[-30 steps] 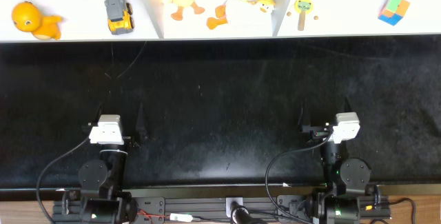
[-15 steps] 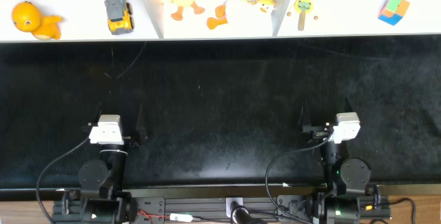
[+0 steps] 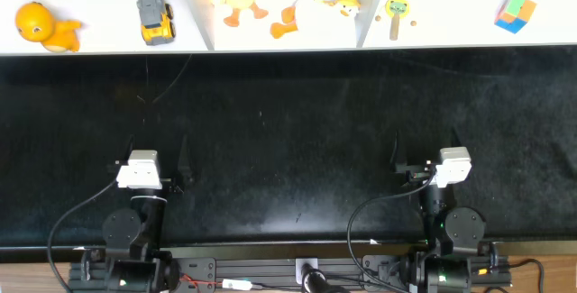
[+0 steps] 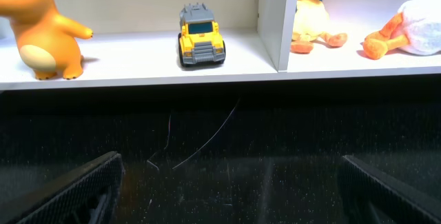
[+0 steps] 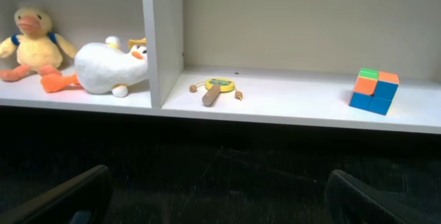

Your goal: Store Toys

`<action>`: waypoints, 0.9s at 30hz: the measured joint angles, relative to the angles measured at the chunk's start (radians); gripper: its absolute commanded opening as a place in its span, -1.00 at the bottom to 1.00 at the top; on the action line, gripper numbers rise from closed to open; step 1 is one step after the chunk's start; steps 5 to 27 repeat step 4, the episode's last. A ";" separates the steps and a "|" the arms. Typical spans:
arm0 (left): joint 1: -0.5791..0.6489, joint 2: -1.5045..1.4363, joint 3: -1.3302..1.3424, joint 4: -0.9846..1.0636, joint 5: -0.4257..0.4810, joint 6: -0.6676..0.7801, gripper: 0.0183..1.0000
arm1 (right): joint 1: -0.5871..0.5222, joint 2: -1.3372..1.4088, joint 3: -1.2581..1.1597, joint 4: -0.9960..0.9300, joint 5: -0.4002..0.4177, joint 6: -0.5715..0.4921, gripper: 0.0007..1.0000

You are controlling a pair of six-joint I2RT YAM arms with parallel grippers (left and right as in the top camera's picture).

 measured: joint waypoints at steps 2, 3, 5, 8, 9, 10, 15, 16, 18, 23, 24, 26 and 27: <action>0.000 0.000 0.000 0.000 0.000 0.000 1.00 | 0.000 0.000 0.000 0.000 0.000 0.000 0.99; 0.000 0.000 0.000 0.000 0.000 0.000 1.00 | 0.000 0.000 0.000 0.000 0.000 0.000 0.99; 0.000 0.000 0.000 0.000 0.000 0.000 1.00 | 0.000 0.000 0.000 0.000 0.000 0.000 0.99; 0.000 0.000 0.000 0.000 0.000 0.000 1.00 | 0.000 0.000 0.000 0.000 0.000 0.000 0.99; 0.000 0.000 0.000 0.000 0.000 0.000 1.00 | 0.000 0.000 0.000 0.000 0.000 0.000 0.99; 0.000 0.000 0.000 0.000 0.000 0.000 1.00 | 0.000 0.000 0.000 0.000 0.000 0.000 0.99; 0.000 0.000 0.000 0.000 0.000 0.000 1.00 | 0.000 0.000 0.000 0.000 0.000 0.000 0.99; 0.000 0.000 0.000 0.000 0.000 0.000 1.00 | 0.000 0.000 0.000 0.000 0.000 0.000 0.99; 0.000 0.000 0.000 0.000 0.000 0.000 1.00 | 0.000 0.000 0.000 0.000 0.000 0.000 0.99; 0.000 0.000 0.000 0.000 0.000 0.000 1.00 | 0.000 0.000 0.000 0.000 0.000 0.000 0.99; 0.000 0.000 0.000 0.000 0.000 0.000 1.00 | 0.000 0.000 0.000 0.000 0.000 0.000 0.99; 0.000 0.000 0.000 0.000 0.000 0.000 1.00 | 0.000 0.000 0.000 0.000 0.000 0.000 0.99; 0.000 0.000 0.000 0.000 0.000 0.000 1.00 | 0.000 0.000 0.000 0.000 0.000 0.000 0.99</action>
